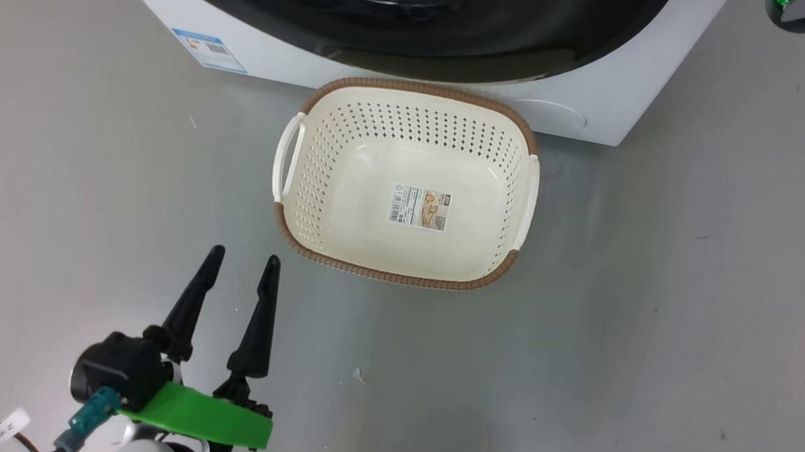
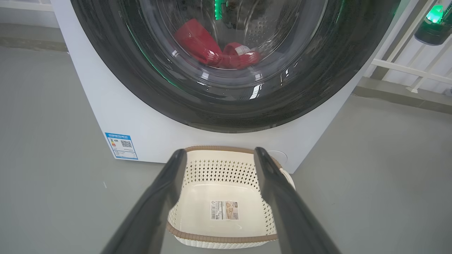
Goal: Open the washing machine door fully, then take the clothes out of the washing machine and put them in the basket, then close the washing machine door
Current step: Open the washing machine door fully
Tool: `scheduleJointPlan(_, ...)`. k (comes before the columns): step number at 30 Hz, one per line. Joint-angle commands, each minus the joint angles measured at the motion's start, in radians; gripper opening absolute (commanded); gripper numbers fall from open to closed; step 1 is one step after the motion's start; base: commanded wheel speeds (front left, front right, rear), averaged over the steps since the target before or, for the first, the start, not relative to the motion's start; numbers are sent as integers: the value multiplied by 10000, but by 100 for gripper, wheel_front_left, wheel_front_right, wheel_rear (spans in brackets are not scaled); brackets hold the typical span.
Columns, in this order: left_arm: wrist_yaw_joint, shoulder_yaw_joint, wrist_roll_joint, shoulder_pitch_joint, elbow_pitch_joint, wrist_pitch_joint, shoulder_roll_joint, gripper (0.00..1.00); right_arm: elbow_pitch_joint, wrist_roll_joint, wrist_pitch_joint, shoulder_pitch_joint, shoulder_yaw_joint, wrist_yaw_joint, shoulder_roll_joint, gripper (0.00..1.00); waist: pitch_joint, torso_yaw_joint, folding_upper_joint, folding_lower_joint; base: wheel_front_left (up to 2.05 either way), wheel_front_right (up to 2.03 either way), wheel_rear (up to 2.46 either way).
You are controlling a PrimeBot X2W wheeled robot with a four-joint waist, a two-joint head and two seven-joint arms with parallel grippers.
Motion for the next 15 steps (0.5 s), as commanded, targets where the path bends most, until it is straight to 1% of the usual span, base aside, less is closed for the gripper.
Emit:
scheduleJointPlan(1, -57, 279, -123, -202, -201, -122, 221, 100, -182, -171, 35, -189, 105, -6, 175, 0, 31, 22, 0, 0, 0, 0, 0)
scheduleJointPlan(15, -57, 206, -205, -286, -153, -122, 165, 100, -137, -677, 38, 12, 492, -6, 367, 0, 46, 104, 0, 0, 0, 0, 0)
